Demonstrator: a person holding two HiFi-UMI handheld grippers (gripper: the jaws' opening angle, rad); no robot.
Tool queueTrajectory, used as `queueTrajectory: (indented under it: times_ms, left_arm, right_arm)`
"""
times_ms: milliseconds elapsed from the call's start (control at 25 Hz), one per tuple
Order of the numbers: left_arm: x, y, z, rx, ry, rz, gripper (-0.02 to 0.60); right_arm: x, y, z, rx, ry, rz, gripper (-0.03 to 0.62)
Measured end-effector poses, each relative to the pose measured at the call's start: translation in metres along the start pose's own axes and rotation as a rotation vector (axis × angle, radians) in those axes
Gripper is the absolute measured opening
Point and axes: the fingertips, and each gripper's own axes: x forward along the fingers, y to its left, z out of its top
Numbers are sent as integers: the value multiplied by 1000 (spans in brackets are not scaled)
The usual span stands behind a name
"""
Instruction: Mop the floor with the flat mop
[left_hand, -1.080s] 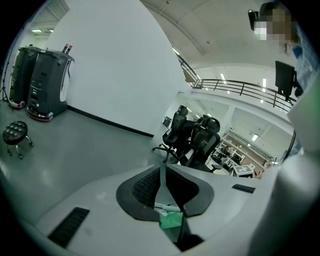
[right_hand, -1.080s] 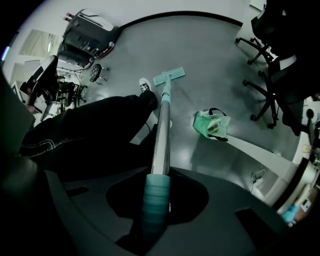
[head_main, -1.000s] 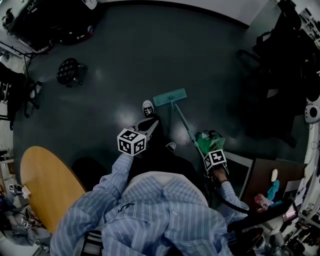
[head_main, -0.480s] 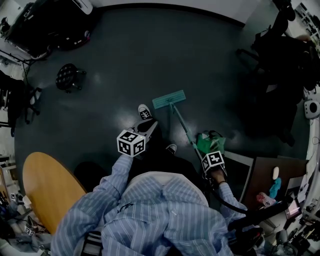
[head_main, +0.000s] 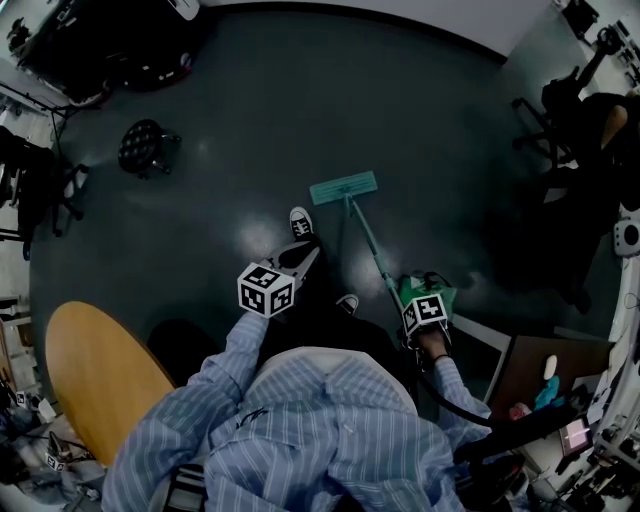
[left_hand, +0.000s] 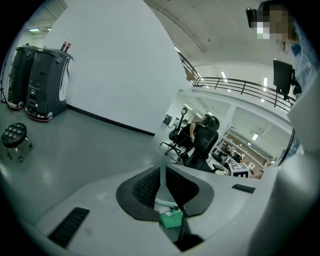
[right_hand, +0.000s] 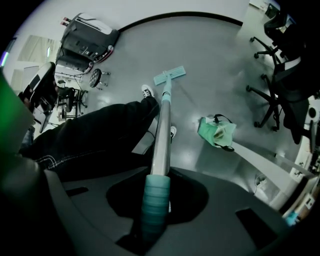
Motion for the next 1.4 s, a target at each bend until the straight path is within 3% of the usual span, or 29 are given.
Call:
queueTrajectory:
  times_ms: [160,360,840,1400]
  left_arm:
    - [0,18,14,-26,-8,26,35]
    - [24,82,42,-54,-18,61,35]
    - [77,228,152,-95,-34,101,35]
    - [109,364,212,-189,-31,176,35]
  right_arm:
    - [-16,5,39,-11,-6,-3,71]
    - [-28,15,135,-19,-6,-2,71]
    - [-77,90,384,2,-30,35,71]
    - [-130,141,695,-32,-84,-5,71]
